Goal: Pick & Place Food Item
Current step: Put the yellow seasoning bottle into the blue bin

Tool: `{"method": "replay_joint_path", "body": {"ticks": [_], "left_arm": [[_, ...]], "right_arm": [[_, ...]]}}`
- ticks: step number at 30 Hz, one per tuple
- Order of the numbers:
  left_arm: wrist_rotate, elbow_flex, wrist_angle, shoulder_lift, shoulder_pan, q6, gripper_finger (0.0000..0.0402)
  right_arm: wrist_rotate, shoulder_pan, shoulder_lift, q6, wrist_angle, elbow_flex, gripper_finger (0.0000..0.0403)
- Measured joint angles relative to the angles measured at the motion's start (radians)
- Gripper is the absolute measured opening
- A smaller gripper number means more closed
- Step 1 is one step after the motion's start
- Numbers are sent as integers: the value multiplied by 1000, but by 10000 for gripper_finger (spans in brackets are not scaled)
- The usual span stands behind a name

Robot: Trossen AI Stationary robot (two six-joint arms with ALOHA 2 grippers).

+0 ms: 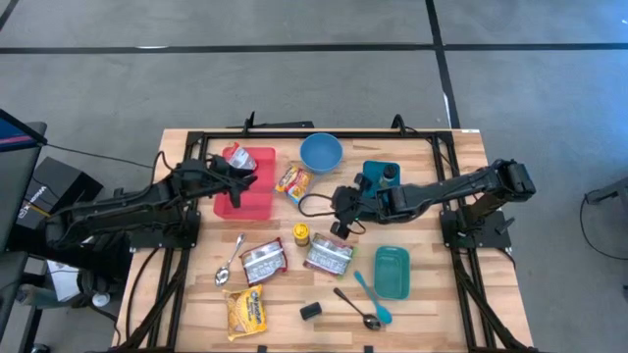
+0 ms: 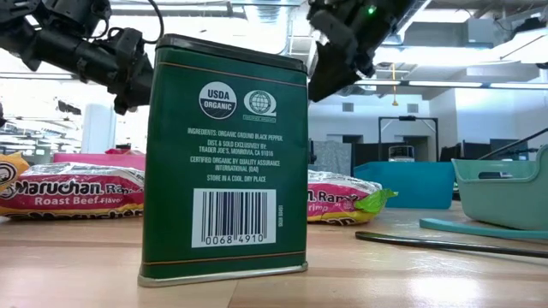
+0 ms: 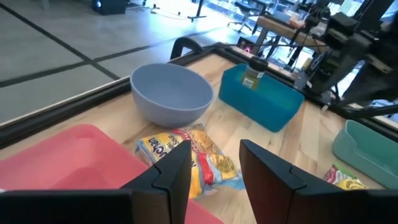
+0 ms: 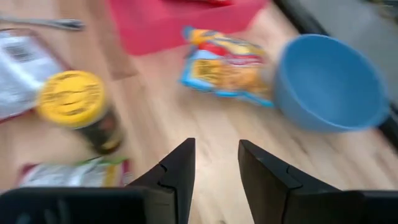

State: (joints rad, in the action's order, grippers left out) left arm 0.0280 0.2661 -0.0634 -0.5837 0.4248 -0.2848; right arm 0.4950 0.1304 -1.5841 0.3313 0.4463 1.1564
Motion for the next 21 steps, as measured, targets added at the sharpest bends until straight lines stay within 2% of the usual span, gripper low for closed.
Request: {"method": "replay_joint_path", "body": {"ticks": [4, 10, 16, 21], "left_arm": [[0, 0, -10, -24, 0, 0, 129], [0, 0, -22, -41, 0, 0, 128], [0, 0, -24, -40, 0, -1, 125], [1, 0, -30, -40, -18, -4, 123]], "right_arm": [[-50, 7, 0, -42, -40, 0, 116], [-52, 28, 0, -55, -53, -2, 116], [-50, 54, 0, -93, -149, -57, 116], [-48, 59, -1, -96, -157, -97, 116]]}}
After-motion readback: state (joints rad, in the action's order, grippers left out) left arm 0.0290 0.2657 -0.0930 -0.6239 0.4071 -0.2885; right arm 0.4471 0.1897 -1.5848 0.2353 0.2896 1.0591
